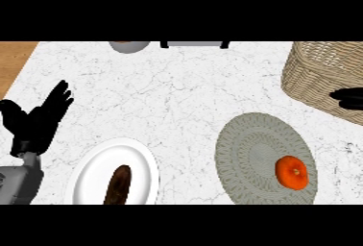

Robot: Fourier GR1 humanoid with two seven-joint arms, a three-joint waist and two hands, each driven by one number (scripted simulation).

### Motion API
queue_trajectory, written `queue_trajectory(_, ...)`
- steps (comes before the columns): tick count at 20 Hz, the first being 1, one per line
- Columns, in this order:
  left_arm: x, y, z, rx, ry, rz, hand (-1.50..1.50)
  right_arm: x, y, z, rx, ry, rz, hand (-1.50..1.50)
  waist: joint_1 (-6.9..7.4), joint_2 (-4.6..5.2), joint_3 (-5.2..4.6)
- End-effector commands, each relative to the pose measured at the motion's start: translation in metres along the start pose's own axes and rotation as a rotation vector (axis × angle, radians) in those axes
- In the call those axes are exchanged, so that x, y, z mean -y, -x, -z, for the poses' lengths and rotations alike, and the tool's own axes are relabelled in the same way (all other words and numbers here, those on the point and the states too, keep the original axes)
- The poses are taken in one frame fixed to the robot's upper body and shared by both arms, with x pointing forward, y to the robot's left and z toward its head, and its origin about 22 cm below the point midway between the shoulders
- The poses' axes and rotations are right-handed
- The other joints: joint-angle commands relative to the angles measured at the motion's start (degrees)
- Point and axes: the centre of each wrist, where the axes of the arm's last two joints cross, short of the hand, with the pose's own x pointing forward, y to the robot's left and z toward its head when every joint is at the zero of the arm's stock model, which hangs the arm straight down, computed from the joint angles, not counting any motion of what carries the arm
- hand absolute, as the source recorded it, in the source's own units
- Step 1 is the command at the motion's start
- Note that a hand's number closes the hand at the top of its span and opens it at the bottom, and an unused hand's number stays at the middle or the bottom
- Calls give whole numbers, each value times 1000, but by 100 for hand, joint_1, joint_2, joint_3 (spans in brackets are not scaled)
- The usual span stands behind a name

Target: Pick the squash from the placemat and place it in the basket

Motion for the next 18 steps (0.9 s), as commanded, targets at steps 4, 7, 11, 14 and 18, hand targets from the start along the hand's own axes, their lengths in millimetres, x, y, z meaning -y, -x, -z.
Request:
queue_trajectory(4, 21, 0, 0, 12, 19, -10, 0, -65, 43, 27, 134, -49, 104, -150, 113, 15, -4)
queue_trajectory(7, 8, -1, 1, -14, 14, -11, 0, -86, 42, 26, 175, -20, 134, -150, -32, -22, -10)
queue_trajectory(11, -6, -21, 15, 3, -9, -16, 0, -124, 60, 36, 184, -21, 225, -150, -1, -3, -7)
queue_trajectory(14, 2, -8, -7, 5, 19, 15, 0, -136, 62, 57, 142, -43, 168, -150, 22, -27, -9)
queue_trajectory(18, -13, -2, 4, -15, 2, 5, 0, -135, 58, 67, 107, -125, 108, -150, -40, -27, -14)
